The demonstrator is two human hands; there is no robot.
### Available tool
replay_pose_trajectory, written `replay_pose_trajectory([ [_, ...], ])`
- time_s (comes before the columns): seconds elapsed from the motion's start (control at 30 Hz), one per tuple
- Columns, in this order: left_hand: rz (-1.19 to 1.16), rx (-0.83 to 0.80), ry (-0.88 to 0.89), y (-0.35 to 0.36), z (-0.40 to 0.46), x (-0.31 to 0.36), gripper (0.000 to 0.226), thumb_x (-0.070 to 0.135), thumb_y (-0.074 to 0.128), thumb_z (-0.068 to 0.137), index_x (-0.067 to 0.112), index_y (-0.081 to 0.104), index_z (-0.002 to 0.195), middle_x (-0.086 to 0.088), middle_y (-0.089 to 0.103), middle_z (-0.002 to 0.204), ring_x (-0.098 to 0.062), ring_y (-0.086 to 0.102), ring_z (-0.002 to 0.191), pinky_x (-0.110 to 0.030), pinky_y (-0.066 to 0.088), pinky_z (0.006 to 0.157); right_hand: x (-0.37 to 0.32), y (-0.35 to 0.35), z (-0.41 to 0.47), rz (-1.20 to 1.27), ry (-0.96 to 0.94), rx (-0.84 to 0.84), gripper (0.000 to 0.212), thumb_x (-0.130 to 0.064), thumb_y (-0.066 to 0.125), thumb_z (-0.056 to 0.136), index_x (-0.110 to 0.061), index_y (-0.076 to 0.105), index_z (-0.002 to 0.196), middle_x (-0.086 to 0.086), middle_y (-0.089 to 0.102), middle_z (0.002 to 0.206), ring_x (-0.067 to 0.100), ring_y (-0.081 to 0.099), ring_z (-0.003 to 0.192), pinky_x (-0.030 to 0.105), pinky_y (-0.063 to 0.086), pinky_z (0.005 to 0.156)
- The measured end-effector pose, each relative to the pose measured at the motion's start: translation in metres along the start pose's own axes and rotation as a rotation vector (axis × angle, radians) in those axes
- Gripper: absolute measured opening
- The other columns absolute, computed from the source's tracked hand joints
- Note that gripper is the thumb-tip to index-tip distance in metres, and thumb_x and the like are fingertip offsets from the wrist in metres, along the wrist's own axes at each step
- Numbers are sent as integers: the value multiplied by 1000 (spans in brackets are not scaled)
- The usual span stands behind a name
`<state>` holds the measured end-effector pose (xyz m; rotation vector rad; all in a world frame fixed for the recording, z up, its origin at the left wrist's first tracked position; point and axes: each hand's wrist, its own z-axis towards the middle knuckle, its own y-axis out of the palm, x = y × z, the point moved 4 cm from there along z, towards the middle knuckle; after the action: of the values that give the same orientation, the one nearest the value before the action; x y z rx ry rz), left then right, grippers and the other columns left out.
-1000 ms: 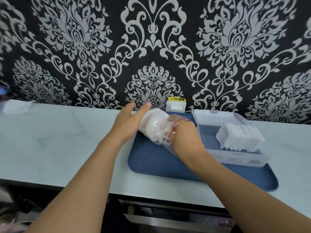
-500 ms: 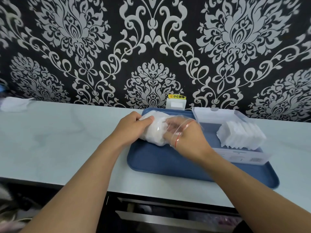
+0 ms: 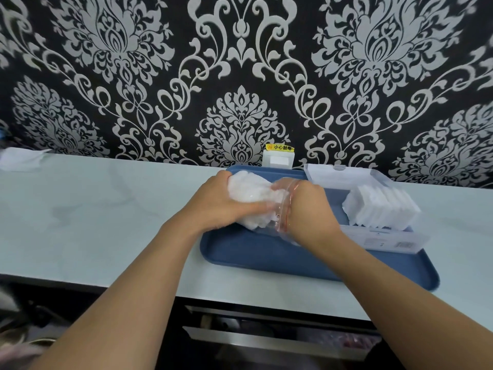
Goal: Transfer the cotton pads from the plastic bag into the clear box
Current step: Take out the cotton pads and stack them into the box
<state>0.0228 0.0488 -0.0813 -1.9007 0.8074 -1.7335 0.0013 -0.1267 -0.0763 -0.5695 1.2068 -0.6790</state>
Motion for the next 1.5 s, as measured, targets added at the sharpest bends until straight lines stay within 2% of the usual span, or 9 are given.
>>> replay_pose_trajectory([
  [0.07,95,22,19,5,1,1,101,79,81,31,30,50,114,12,60,111,-13,60,103,-38,54,87,-1,-2,3,-60,12,29,19,-4,61,87,-17,68,98,2,64,77,24,60,72,27,50,68],
  [0.23,-13,40,-8,1,8,-1,69,42,90,58,29,53,114,13,61,107,-7,59,96,-33,53,83,-5,0,4,-176,20,4,20,-6,64,83,-23,66,93,2,69,80,27,66,76,40,58,71],
  [0.4,-121,34,-33,-6,11,-7,76,44,88,46,34,59,115,13,64,110,-8,61,100,-34,53,90,-11,-2,0,-293,-62,-86,6,-14,69,84,-15,64,88,4,69,89,29,65,82,40,55,75],
  [0.53,-169,14,-44,-9,11,-11,86,43,88,42,33,58,123,12,63,117,-9,61,105,-32,53,94,-13,3,1,-495,-39,-281,17,-33,62,94,-30,45,97,3,60,92,29,58,85,38,51,80],
  [0.67,-179,-32,-24,-10,9,-11,90,34,88,45,32,55,128,13,60,118,-7,60,106,-27,52,90,-12,11,-4,-636,-116,-261,35,-38,64,90,-28,52,122,2,68,106,30,68,94,32,47,70],
  [0.83,-170,-115,5,-8,9,-10,85,26,86,50,33,55,128,10,64,120,-8,64,108,-29,53,92,-20,5,-3,-580,-164,-179,44,-47,72,82,-28,55,118,-1,67,99,29,66,89,31,39,65],
  [1.03,-184,-111,5,-10,10,-14,69,33,84,51,36,59,115,6,67,113,-13,66,104,-35,55,93,-14,0,0,-602,-115,-236,25,-35,68,86,-25,57,108,3,67,105,31,64,96,32,39,68],
  [1.3,-183,-68,46,-10,11,-12,74,21,91,67,29,54,131,8,63,118,-5,62,102,-19,47,77,-13,-4,0,-541,-134,-241,19,-36,69,79,-34,51,87,-6,49,80,28,60,84,29,37,67],
  [1.5,-181,-70,42,-11,12,-14,75,21,90,68,29,53,132,7,62,121,-9,61,108,-23,49,86,-10,-4,-2,-475,-171,-217,30,-34,69,79,-32,64,109,-9,64,120,25,64,101,33,50,78],
])
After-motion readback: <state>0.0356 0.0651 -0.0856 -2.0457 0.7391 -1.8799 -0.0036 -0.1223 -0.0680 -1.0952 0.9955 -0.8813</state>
